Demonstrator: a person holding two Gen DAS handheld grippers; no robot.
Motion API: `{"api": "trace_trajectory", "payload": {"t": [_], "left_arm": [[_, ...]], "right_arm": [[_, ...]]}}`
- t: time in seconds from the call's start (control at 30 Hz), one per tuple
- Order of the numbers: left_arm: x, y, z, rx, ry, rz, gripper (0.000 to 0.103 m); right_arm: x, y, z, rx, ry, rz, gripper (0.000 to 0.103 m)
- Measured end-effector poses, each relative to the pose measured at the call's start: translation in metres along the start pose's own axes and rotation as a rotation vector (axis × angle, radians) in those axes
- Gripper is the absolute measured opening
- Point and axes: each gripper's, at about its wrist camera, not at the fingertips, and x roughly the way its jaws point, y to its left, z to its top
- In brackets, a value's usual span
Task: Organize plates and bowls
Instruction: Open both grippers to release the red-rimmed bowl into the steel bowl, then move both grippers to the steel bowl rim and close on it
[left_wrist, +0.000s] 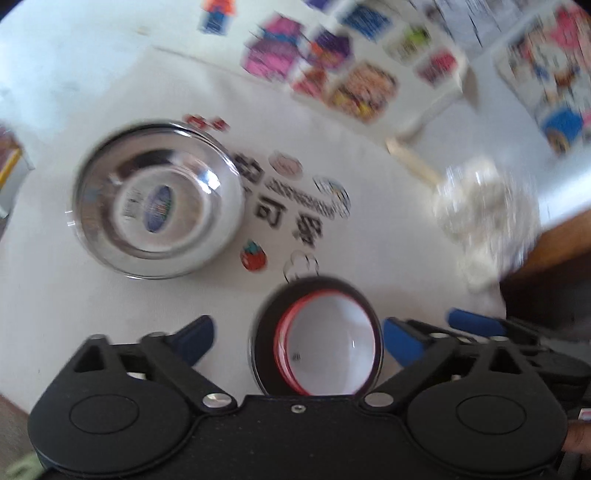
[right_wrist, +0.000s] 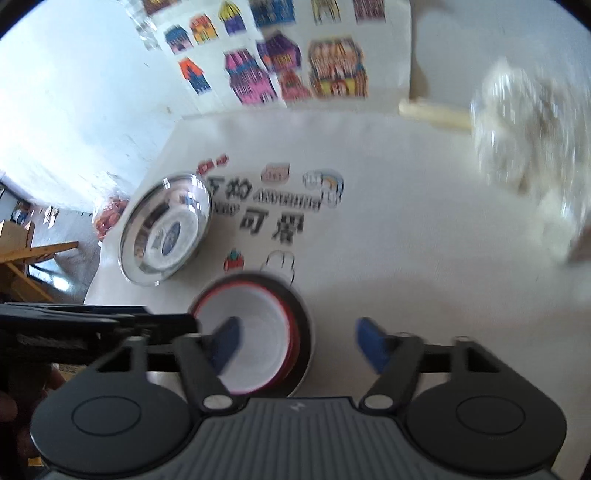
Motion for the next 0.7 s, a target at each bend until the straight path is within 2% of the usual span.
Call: {"api": "trace_trajectory", "payload": {"t": [0.03, 0.13, 0.37, 0.7], "left_arm": [[-0.003, 0.001, -0.002, -0.017, -0.023, 0.018, 0.102], [-0.006, 0.005, -0.009, -0.058, -0.066, 0.057, 0.102], [-0.007, 0.02, -0.015, -0.118, -0.102, 0.106, 0.102], [-0.003, 0.03, -0.019, -0.116, -0.067, 0.149, 0.102]], "right_arm": [[-0.003, -0.003, 0.004, -0.023, -0.016, -0.001, 0.094], [-0.003, -0.008, 0.011, -0.06, -0.031, 0.003, 0.103], [0.006, -0.011, 0.015, -0.111, -0.007, -0.009, 0.103], [0.012, -0.011, 0.013, -0.118, -0.007, -0.034, 0.103]]}}
